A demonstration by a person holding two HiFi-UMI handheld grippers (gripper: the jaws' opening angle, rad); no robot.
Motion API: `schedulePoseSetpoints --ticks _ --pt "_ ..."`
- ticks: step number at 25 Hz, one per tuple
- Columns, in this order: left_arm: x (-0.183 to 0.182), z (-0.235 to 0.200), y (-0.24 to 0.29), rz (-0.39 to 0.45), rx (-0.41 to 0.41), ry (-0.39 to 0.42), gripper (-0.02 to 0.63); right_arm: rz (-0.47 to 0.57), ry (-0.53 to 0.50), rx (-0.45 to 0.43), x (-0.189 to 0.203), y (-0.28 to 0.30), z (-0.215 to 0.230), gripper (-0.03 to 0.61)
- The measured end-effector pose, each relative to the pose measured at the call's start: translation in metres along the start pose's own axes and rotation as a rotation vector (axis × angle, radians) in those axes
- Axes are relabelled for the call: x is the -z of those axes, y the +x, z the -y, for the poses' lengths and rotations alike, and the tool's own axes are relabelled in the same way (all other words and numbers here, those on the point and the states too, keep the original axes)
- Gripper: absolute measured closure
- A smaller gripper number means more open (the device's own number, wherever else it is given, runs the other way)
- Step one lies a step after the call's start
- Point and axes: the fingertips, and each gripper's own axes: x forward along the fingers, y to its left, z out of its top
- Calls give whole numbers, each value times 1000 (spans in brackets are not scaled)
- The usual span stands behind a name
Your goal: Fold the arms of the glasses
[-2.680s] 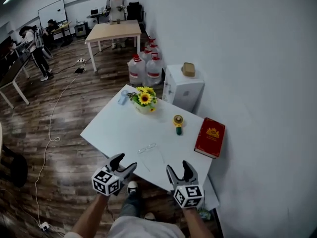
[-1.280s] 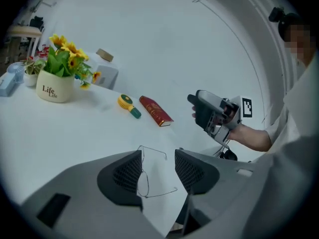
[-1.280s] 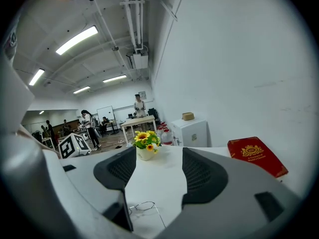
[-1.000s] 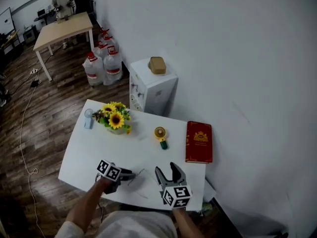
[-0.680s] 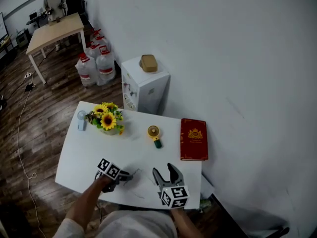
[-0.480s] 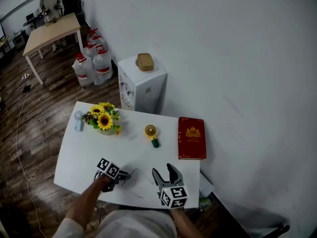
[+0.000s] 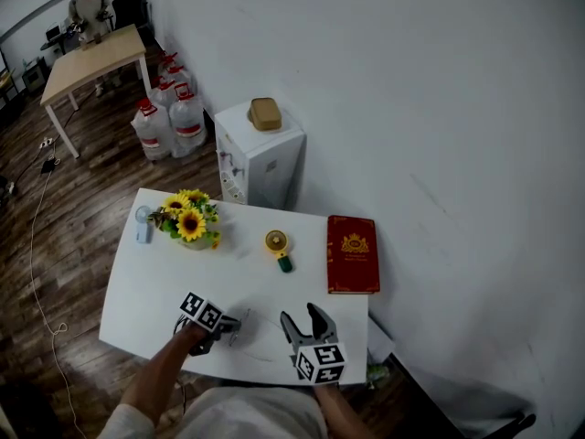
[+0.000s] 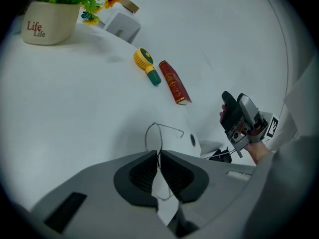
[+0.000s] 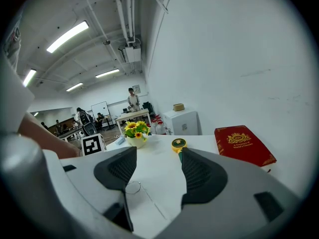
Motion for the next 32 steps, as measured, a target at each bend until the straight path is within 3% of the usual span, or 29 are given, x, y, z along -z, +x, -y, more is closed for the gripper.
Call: schedulePoseSetpoints --ticks 13,24,32 --pt "-12 10 -31 88 -71 108 600 -36 -13 -46 8 9 -13 314" --pt "-7 32 -90 104 -115 236 601 -321 110 -398 45 29 -65 386" --pt "11 31 -124 134 -130 239 601 -426 100 -533 64 35 -109 485"
